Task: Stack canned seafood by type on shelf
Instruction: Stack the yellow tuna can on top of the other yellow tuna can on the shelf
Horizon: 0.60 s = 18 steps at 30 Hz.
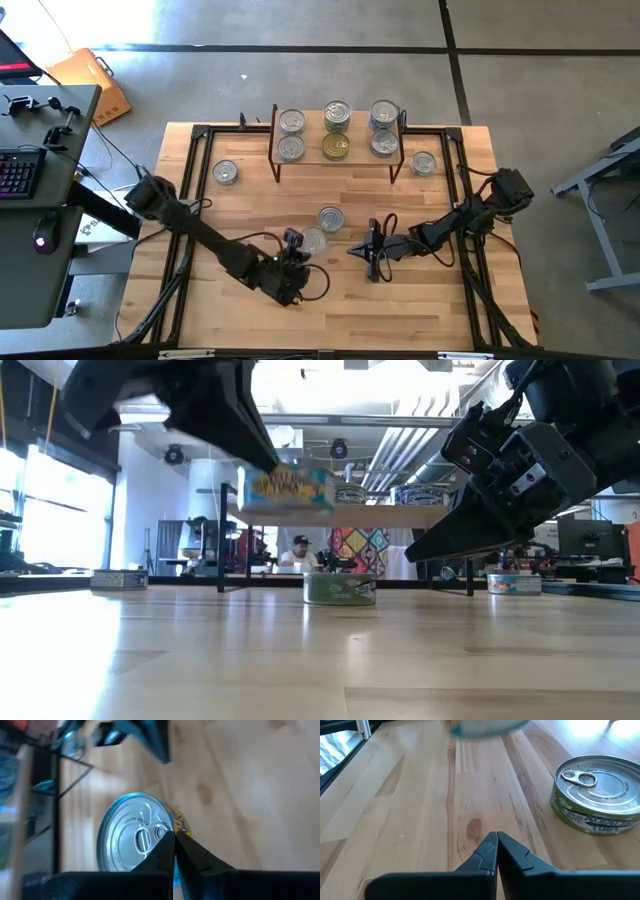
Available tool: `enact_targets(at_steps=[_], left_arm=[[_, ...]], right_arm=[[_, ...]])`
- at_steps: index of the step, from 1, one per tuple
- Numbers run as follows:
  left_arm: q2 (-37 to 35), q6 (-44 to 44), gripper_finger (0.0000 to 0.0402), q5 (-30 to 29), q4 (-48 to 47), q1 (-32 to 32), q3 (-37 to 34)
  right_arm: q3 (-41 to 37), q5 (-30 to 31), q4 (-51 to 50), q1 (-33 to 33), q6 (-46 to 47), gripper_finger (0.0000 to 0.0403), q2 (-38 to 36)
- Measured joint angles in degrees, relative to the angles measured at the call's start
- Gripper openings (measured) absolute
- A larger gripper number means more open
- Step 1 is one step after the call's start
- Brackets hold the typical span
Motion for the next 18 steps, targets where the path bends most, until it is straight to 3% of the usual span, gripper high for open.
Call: enact_targets(at_steps=[7,12,15,18], left_arm=[[-5.9,-3.2,0.0,-6.9,-8.1,0.3,2.0],[-14.4,0.6,0.0,-8.1,-9.9,3.7,2.1],[-19.9,5.8,0.0,-6.1,-9.2,8.8,2.1],[-24.0,12.3,0.0,0.9,-8.3,16.9,2.2]], right_arm=[[0.0,0.0,-0.6,0.0,0.0,0.0,0.0],[0.0,0.0,-0.9,0.0,0.0,0.0,0.0],[0.0,0.0,-0.9,0.0,-1.1,0.0,0.0],[0.0,0.1,-0.9,0.0,-1.5,0.0,0.0]])
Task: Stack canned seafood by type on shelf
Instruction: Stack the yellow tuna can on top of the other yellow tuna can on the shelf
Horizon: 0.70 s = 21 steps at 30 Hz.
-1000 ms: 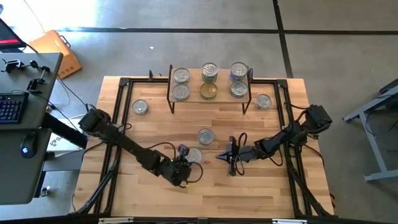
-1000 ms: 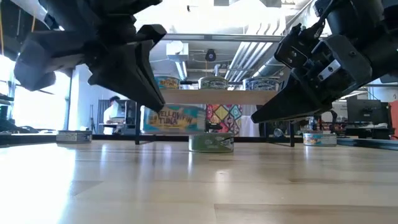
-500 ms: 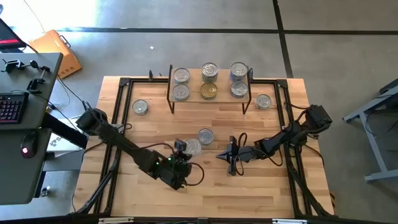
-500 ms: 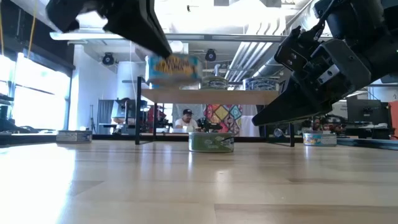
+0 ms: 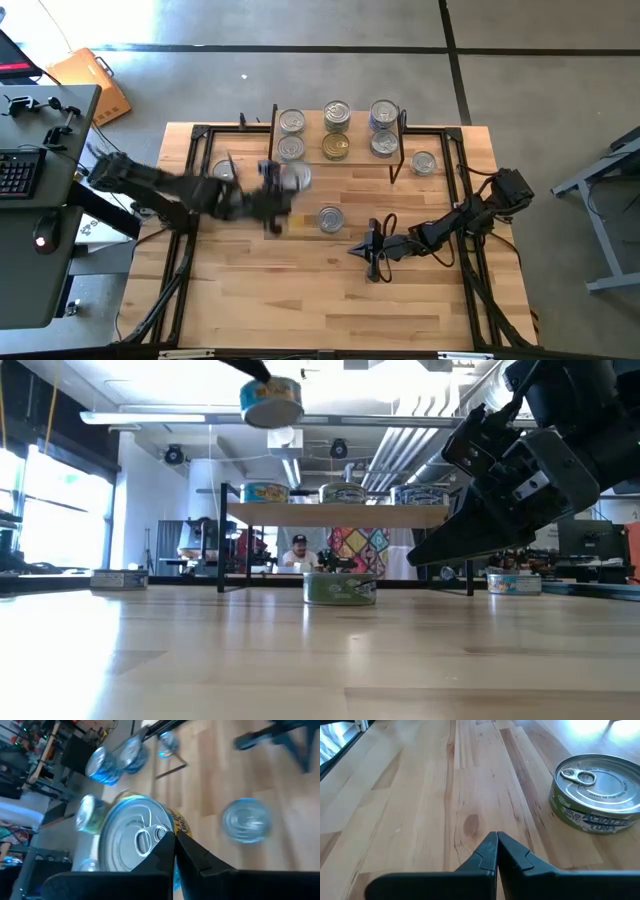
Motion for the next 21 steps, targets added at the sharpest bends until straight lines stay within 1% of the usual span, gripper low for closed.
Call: enact_targets(at_steps=[4,7,10,13,15,16,18,20,21], left_arm=[[-2.0,11.6,0.0,8.2,4.3,12.4,0.0],[-1.8,20.9,0.0,13.4,7.2,21.0,0.0],[-1.1,27.1,0.0,19.1,9.5,28.6,0.0],[-0.5,30.3,0.0,22.8,10.2,35.3,0.0],[0.2,31.0,0.0,23.3,11.9,38.9,0.0],[0.5,31.0,0.0,24.1,12.9,40.5,0.0],[1.1,31.1,0.0,27.5,13.2,43.4,0.0],[2.3,31.1,0.0,31.1,13.0,45.3,0.0],[2.9,31.1,0.0,31.9,12.5,46.0,0.0]], right_arm=[[0.0,0.0,0.0,0.0,0.0,0.0,0.0],[0.0,0.0,0.0,0.0,0.0,0.0,0.0],[0.0,0.0,0.0,0.0,0.0,0.0,0.0],[0.0,0.0,-0.1,0.0,0.0,0.0,0.0],[0.0,0.3,-0.1,-0.1,0.0,0.0,0.0],[0.0,0.5,-0.2,-0.2,0.0,0.0,0.0],[0.0,1.0,-0.3,-0.5,0.1,0.0,0.0],[0.0,1.4,-0.4,-0.8,0.4,0.0,0.0],[0.0,1.4,-0.4,-0.9,0.4,0.0,0.0]])
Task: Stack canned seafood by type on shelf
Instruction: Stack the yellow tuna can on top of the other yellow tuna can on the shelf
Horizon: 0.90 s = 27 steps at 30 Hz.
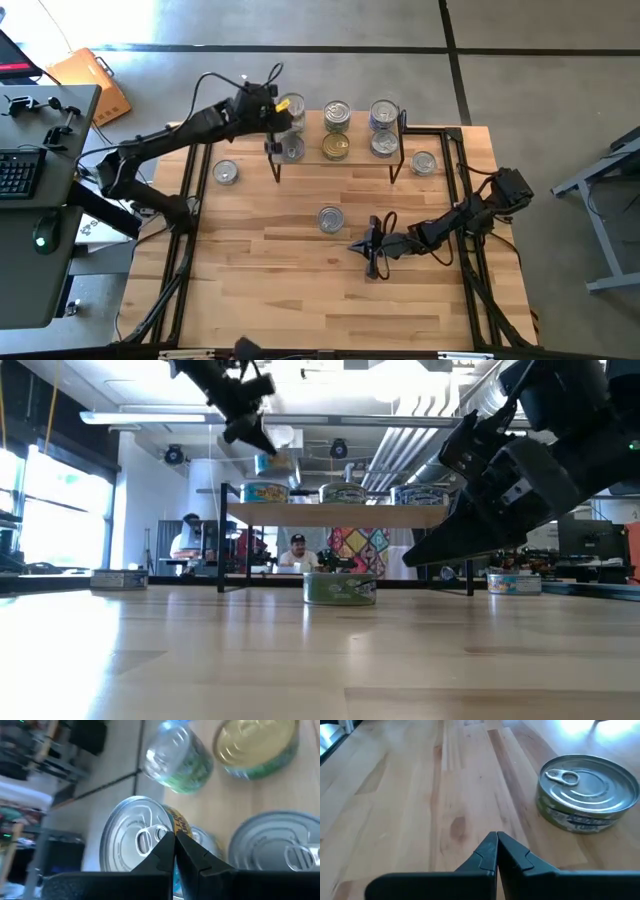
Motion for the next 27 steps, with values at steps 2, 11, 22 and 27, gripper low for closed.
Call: enact_targets(at_steps=[2,11,22,27], left_arm=[[1.4,0.0,0.0,0.3,-0.9,1.0,-0.1],[5.6,0.0,0.0,0.2,-0.9,2.0,-0.1],[5.4,-0.6,0.0,-0.1,-2.2,1.9,-0.1],[5.4,-1.3,0.0,-1.0,-3.6,1.9,-0.1]], right_arm=[[0.0,0.0,0.0,0.0,0.0,0.0,0.0],[0.0,0.0,0.0,0.0,0.2,0.0,0.0],[0.0,-0.1,0.0,0.0,0.1,0.0,0.0],[0.0,-0.1,0.0,0.0,0.1,0.0,0.0]])
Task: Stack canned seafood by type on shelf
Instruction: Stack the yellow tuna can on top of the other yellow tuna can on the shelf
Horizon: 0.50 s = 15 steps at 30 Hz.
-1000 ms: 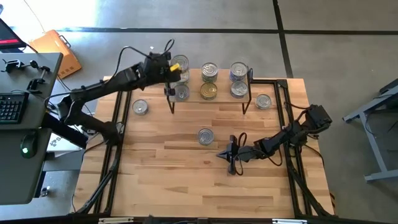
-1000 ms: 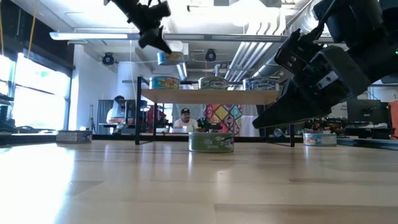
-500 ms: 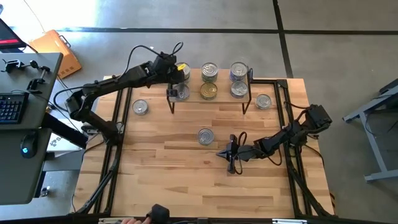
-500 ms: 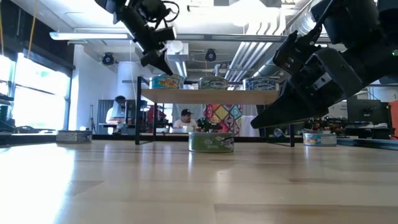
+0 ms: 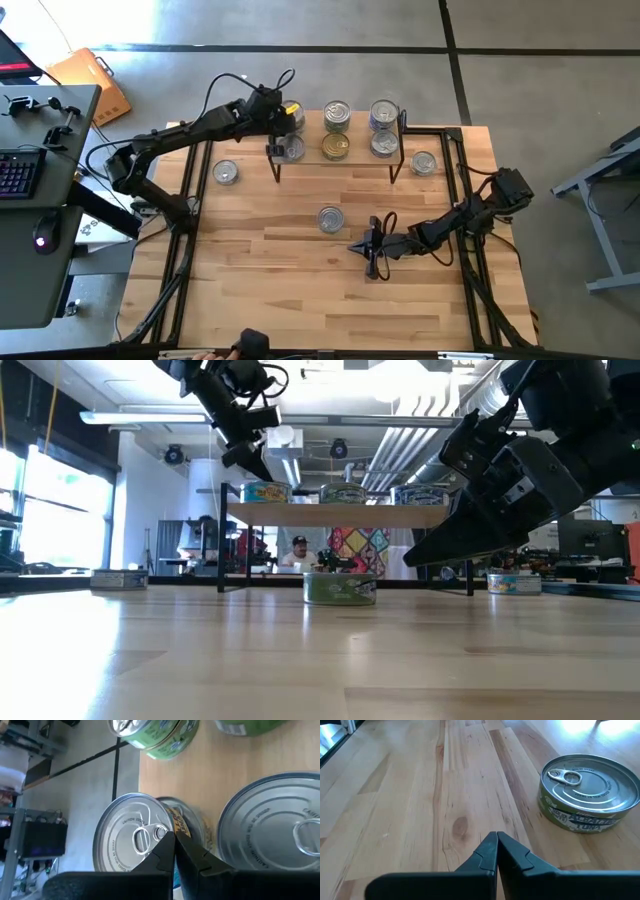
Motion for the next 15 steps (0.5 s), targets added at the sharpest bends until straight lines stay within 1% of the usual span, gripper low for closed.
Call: enact_targets(at_steps=[2,6,15], left_arm=[[0.0,-0.8,0.0,-1.0,0.0,0.0,0.0],[0.0,-1.8,0.0007,-1.1,0.0,0.0,0.0],[0.0,-3.4,0.0039,3.8,0.1,0.0,0.0]], right_arm=[[0.0,0.0,0.0,0.0,0.0,0.0,0.0],[0.0,0.0,0.0,0.0,0.0,0.0,0.0],[0.0,0.0,0.0,0.0,0.0,0.0,0.0]])
